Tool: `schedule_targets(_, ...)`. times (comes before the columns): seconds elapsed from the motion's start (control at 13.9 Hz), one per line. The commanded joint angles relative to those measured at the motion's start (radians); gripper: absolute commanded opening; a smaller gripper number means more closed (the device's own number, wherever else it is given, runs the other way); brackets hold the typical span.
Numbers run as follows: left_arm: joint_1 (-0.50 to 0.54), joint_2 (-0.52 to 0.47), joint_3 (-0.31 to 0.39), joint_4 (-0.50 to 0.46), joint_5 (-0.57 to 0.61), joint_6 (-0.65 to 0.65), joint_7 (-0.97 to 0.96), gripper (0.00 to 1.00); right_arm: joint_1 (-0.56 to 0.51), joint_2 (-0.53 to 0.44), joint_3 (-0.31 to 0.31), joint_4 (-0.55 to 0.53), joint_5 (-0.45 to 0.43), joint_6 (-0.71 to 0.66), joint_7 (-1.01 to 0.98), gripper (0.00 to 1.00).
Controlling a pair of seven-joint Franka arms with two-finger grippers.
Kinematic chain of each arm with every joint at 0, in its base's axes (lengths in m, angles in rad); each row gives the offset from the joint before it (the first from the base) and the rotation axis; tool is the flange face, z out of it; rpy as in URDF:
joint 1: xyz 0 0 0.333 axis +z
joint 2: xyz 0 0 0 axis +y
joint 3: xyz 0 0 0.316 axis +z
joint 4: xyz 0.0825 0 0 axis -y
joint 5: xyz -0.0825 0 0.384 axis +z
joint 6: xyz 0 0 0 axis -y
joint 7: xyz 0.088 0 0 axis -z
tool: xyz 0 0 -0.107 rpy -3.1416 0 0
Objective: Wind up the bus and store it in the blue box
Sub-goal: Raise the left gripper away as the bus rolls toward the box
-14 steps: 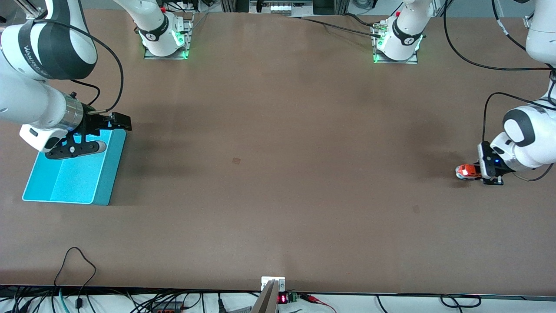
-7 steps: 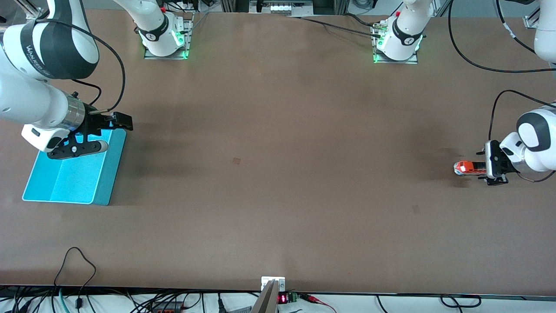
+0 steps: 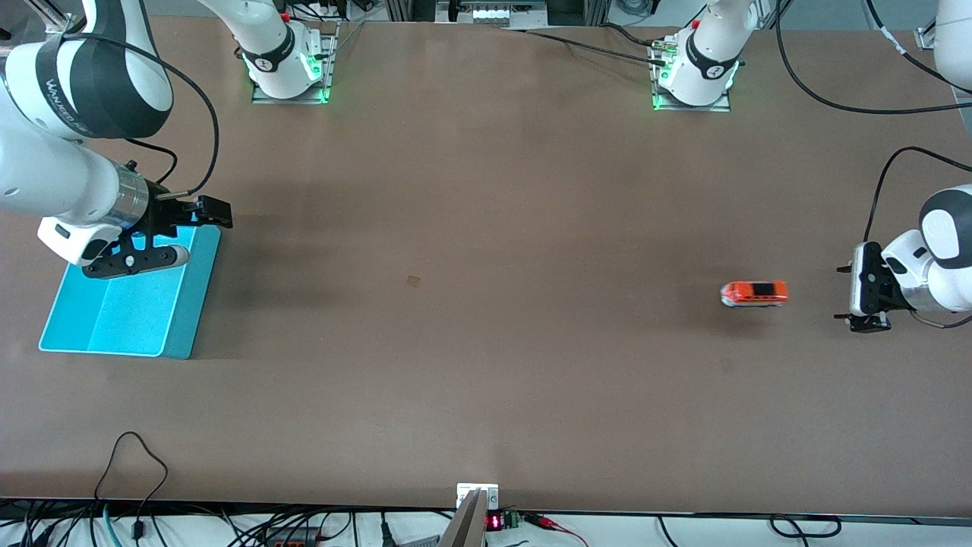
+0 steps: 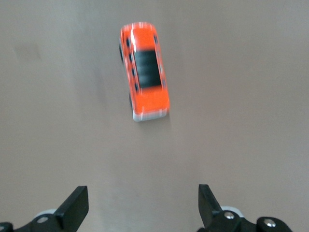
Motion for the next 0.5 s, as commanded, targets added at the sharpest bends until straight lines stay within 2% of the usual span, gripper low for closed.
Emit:
schedule_targets(0.0,-0.075,-0.016,0.003,0.033,0.025,-0.018,0.000,1.00,0.003,-0.010,-0.001,-0.011,0.007,0.001,0.011,1.00)
schedule_targets(0.22,-0.141,-0.018,-0.012,0.072,0.014,-0.016,-0.120,1.00,0.003,-0.008,-0.001,-0.011,0.007,-0.001,0.011,1.00)
schedule_targets(0.43,-0.170,-0.019,-0.081,0.085,0.014,-0.022,-0.339,1.00,0.003,-0.004,-0.001,-0.011,0.007,-0.002,0.010,1.00)
